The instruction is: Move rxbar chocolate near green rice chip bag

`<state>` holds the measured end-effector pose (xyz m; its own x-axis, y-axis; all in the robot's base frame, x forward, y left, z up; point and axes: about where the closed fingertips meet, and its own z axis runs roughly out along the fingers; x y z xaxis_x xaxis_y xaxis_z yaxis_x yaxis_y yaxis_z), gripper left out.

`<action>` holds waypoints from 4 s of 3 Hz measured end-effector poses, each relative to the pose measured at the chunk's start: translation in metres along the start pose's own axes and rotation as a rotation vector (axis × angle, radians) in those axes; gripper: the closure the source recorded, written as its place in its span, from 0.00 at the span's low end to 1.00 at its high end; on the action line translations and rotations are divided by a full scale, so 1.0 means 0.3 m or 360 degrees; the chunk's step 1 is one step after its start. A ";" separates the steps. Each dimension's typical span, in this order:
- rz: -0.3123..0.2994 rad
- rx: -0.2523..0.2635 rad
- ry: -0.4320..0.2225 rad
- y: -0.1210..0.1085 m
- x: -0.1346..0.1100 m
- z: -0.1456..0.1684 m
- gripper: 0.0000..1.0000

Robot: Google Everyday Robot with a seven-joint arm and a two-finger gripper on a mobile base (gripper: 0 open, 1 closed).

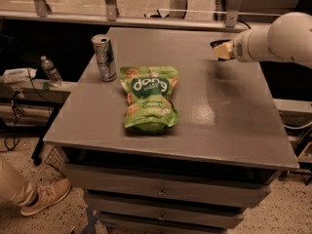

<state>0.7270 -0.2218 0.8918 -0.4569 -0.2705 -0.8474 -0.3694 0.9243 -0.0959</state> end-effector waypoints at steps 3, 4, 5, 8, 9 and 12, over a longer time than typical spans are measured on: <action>-0.0460 -0.0566 -0.0127 0.240 -0.123 -0.245 1.00; -0.0617 -0.0834 -0.0073 0.355 -0.059 -0.283 1.00; -0.0715 -0.1107 -0.0121 0.455 0.009 -0.330 1.00; -0.0762 -0.1578 -0.0251 0.586 0.159 -0.395 1.00; -0.0765 -0.1583 -0.0253 0.593 0.157 -0.394 0.80; -0.0770 -0.1602 -0.0253 0.615 0.154 -0.386 0.11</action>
Offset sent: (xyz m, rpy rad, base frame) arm -0.0825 0.0562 0.0766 -0.1238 -0.0722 0.5394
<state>0.5441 -0.0949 0.8955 -0.0067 -0.4376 -0.8992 -0.9968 0.0743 -0.0288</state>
